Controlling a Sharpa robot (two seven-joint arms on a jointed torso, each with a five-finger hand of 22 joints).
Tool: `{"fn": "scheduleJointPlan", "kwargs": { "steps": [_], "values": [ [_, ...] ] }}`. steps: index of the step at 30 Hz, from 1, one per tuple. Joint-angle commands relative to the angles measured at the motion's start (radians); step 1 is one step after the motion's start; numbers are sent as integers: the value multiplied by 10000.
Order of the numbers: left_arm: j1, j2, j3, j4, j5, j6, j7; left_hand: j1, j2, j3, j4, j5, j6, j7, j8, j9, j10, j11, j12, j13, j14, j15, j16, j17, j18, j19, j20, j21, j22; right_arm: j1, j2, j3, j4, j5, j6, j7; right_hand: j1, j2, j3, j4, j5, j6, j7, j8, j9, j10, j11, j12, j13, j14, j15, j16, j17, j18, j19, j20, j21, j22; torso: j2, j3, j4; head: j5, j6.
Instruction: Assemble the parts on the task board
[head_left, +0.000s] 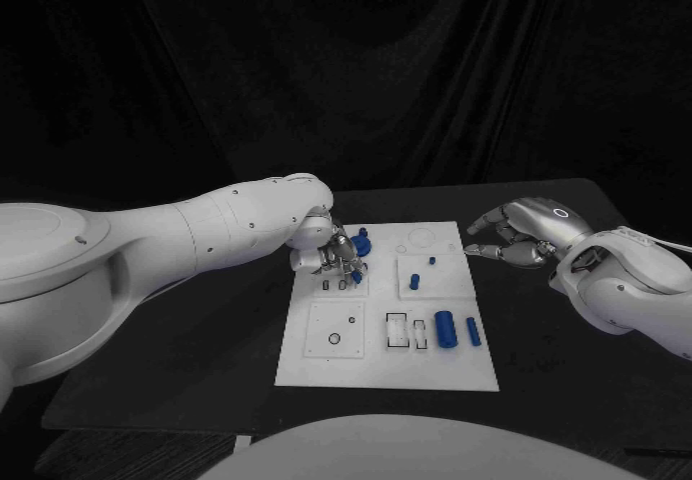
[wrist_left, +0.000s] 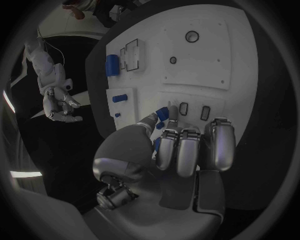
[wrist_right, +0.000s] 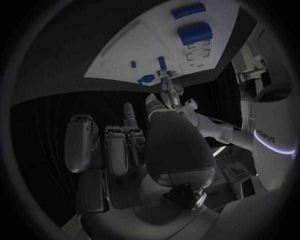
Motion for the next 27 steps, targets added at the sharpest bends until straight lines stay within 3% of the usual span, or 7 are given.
{"fn": "scheduleJointPlan", "kwargs": {
  "steps": [1, 13, 21, 26, 27],
  "values": [
    [-29, 15, 11, 41, 18, -80, 220, 37, -45, 95, -17, 45, -50, -30, 61, 38, 1062, -79, 35, 2634, 1058, -42, 27, 2635, -81, -89, 1, -57, 423, -25, 0, 8, -12, -33, 12, -79, -92, -20, -57, 1, 10, 51, 23, -16, 4, 1022, 72, 26, 2633, 1049, -14, 26, 2635, 60, 11, 5, -29, 1930, -2, 9, 10, -22, -2],
    [-33, -16, 11, 125, 18, -142, 348, 313, -90, 745, -507, 280, -8, -121, 84, 532, 1062, -161, 35, 2634, 1058, -116, 27, 2635, -84, -50, -63, -85, 481, -29, 15, 8, -33, -33, 55, -103, -98, -1, -67, -6, 10, 63, 21, -28, 4, 1022, 72, 26, 2633, 1049, -14, 26, 2635, 65, 3, 5, -50, 1924, 1, 13, 7, -30, -2],
    [-34, -51, 11, 172, 18, -190, 387, 209, -153, 851, -515, 154, 43, -134, 85, 669, 1062, -176, 35, 2634, 1058, -132, 27, 2635, -87, -32, -80, -93, 501, -63, 23, 8, -53, -33, 83, -119, -91, 5, -64, -13, 13, 65, 21, -30, 4, 1022, 71, 26, 2633, 1049, -15, 26, 2635, 64, 4, 5, -50, 1924, 4, 15, 19, -18, -2],
    [-34, -65, 11, 187, 18, -227, 395, 301, -199, 1189, -732, 442, 100, -189, 108, 904, 1062, -229, 35, 2634, 1058, -187, 27, 2635, -87, -7, -131, -110, 525, -84, 26, 8, -59, -33, 109, -127, -79, 13, -60, -22, 18, 69, 22, -31, 5, 1022, 71, 26, 2633, 1049, -15, 26, 2635, 66, 1, 5, -57, 1922, 3, 16, 15, 3, -2],
    [-34, -78, 11, 203, 18, -246, 391, 346, -240, 1406, -871, 684, 136, -223, 155, 1060, 1062, -265, 35, 2634, 1058, -220, 27, 2635, -87, 9, -164, -120, 540, -87, 25, 8, -58, -33, 114, -130, -76, 14, -59, -24, 19, 70, 22, -31, 5, 1022, 71, 26, 2633, 1049, -15, 26, 2635, 66, 0, 5, -58, 1922, 1, 16, 16, 13, -2]
  ]
}}
